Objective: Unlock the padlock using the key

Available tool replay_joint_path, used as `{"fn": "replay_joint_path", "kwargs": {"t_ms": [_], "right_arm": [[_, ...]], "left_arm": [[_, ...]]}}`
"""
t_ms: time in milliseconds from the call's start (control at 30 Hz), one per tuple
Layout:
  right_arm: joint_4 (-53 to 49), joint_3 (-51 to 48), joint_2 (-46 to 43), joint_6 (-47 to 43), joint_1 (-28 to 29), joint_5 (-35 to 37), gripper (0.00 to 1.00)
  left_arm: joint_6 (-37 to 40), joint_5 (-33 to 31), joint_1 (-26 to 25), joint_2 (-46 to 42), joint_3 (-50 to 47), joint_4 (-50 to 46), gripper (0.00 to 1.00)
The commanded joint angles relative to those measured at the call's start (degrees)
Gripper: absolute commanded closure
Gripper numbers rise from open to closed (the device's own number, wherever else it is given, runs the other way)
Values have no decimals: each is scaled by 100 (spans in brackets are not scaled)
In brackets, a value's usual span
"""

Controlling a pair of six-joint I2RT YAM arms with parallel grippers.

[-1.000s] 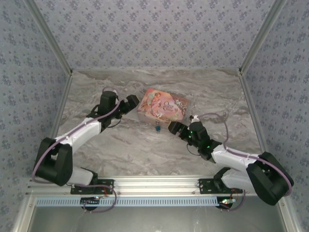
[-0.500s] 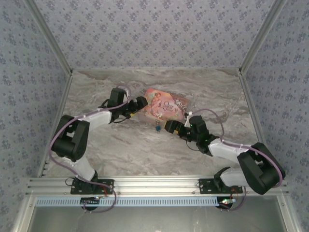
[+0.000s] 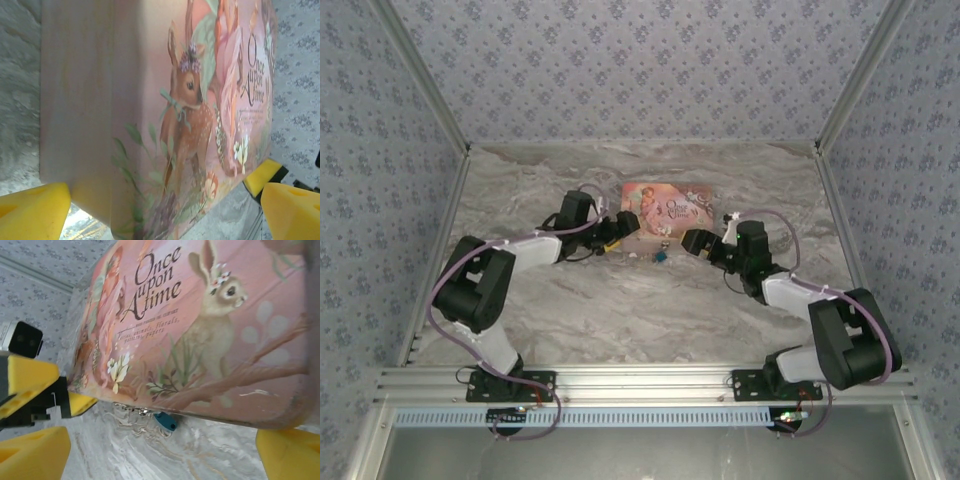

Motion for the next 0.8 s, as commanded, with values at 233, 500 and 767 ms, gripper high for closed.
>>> {"fn": "replay_joint_path", "kwargs": {"t_ms": [233,500,767], "right_arm": [[-944,45,-683,-896,717,436,14],[1159,-530,166,-745,1405,841,23],[1972,-380,871,-984,1639,1233,22]], "left_arm": [[255,-633,10,-859,-155,-424,2],[235,-673,127,-956,-257,-397,2],[93,-419,158,-494,-63,-189,2]]}}
